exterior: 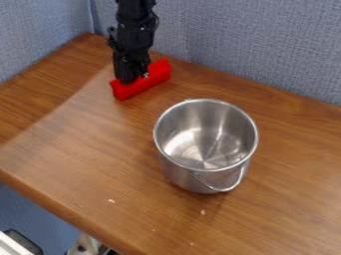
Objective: Put the red object in the metal pot
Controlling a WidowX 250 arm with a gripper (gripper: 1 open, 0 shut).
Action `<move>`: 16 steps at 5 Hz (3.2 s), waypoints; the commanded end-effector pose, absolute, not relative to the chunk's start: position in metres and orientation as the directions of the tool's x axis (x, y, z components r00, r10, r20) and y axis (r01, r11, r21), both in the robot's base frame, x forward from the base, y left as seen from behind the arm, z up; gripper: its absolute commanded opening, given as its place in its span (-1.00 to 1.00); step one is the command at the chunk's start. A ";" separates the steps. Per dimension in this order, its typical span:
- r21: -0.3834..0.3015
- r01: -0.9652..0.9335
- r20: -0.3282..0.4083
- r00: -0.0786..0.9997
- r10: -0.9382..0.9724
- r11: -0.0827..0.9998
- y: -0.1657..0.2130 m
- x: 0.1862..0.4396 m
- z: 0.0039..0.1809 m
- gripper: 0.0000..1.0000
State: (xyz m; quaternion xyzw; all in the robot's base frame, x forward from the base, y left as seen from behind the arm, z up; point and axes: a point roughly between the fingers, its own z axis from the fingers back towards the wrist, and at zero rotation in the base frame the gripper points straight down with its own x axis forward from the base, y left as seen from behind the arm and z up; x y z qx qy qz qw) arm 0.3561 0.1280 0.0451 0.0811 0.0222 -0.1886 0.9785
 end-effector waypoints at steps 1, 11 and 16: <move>0.152 0.381 -0.080 0.924 -0.373 0.912 0.137 0.347 0.033 -1.00; 0.268 0.538 -0.019 0.832 -0.554 0.799 0.120 0.325 0.150 -1.00; 0.248 0.746 0.070 0.623 -0.779 0.618 -0.029 0.246 0.178 -1.00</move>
